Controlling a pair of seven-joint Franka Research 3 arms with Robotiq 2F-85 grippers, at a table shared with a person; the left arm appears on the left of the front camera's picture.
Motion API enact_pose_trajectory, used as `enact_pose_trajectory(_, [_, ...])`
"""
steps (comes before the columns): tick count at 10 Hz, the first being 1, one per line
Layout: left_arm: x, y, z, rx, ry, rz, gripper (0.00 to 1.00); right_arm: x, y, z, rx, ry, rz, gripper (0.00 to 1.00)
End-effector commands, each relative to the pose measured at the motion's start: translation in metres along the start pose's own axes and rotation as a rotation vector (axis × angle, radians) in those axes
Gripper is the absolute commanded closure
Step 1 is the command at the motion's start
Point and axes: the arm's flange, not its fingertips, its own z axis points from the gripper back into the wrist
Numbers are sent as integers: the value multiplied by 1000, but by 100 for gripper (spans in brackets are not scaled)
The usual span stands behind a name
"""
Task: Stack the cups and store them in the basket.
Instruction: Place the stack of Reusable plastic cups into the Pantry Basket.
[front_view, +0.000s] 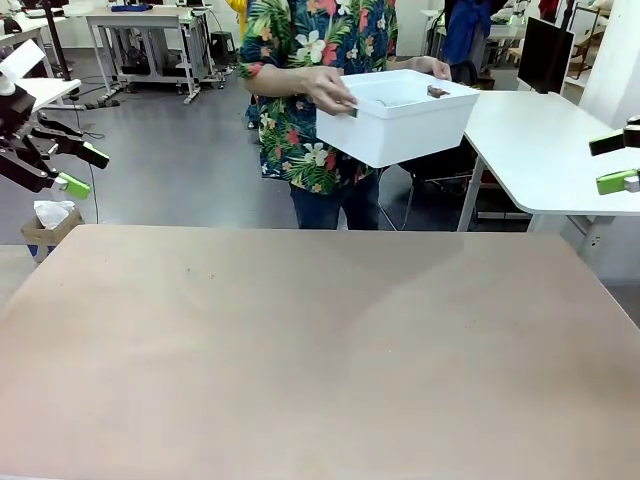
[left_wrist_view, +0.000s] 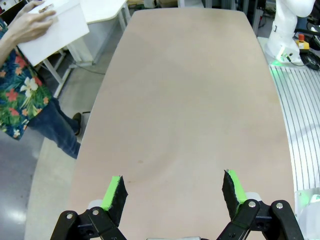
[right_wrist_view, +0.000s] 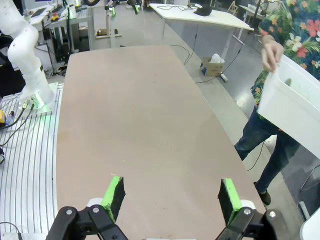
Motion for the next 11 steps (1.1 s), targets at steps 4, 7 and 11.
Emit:
enact_pose_trajectory(4, [0, -1, 1, -5, 6, 2, 0, 3, -1, 0, -3, -26, 8, 0])
enact_pose_trajectory(7, [0, -1, 1, -5, 6, 2, 0, 3, -1, 0, -3, -26, 8, 0])
enact_pose_trajectory(11, [0, -1, 1, -5, 6, 2, 0, 3, -1, 0, -3, -26, 8, 0])
